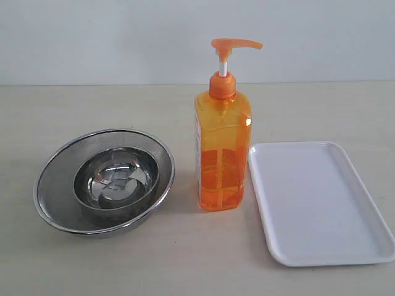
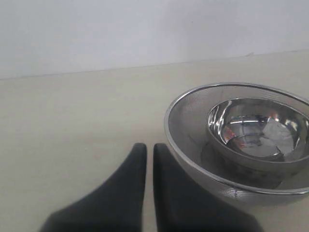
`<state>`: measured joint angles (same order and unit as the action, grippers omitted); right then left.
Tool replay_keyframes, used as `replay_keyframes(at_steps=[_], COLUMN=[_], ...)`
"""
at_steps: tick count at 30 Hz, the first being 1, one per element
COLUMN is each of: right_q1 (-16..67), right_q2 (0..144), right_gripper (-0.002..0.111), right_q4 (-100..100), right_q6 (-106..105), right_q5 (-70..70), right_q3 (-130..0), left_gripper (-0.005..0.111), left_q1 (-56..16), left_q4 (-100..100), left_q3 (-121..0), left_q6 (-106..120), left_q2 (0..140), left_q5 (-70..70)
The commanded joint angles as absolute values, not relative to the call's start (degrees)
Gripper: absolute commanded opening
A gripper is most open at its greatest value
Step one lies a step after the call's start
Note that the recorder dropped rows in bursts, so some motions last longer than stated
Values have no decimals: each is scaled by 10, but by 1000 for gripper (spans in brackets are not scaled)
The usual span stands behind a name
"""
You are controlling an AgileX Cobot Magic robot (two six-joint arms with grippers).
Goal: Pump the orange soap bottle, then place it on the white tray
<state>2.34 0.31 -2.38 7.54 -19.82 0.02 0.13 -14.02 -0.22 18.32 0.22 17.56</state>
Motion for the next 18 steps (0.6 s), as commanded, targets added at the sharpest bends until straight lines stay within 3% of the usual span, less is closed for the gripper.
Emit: replay_keyframes(at_steps=[1, 18], right_q1=[25, 25], right_q2=[0, 0], right_gripper=[0, 0], right_q4=[-21, -25], right_q6=[71, 71], right_q5=[-193, -199], right_q3=[0, 0], left_gripper=[5, 5], left_q1=[3, 3], left_q4=[-141, -141], left_q3=[0, 0], left_q6=[185, 185], left_q2=[0, 0], left_q5=[178, 178])
